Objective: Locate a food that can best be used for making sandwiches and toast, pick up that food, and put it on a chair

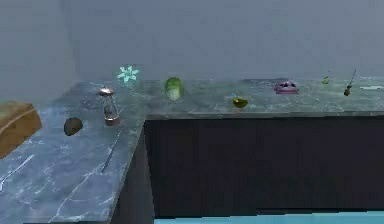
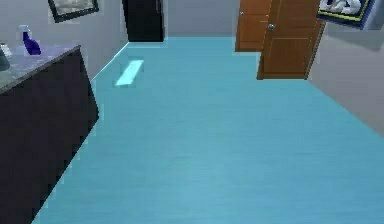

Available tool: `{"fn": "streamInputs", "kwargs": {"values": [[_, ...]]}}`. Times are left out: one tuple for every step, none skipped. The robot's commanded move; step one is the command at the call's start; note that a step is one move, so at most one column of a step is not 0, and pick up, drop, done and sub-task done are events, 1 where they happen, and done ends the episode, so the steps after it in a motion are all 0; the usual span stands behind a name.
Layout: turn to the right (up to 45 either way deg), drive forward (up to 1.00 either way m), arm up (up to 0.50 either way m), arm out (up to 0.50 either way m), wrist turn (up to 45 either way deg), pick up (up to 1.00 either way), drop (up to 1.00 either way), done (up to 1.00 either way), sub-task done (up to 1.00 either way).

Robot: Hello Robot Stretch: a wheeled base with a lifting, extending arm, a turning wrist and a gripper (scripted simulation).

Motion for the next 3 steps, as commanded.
{"fn": "streamInputs", "kwargs": {"values": [[0.0,0.3,0.0,0.0,0.0,0.0,0.0,0.0,0.0],[0.0,0.4,0.0,0.0,0.0,0.0,0.0,0.0,0.0],[-45.0,0.0,0.0,0.0,0.0,0.0,0.0,0.0,0.0]]}}
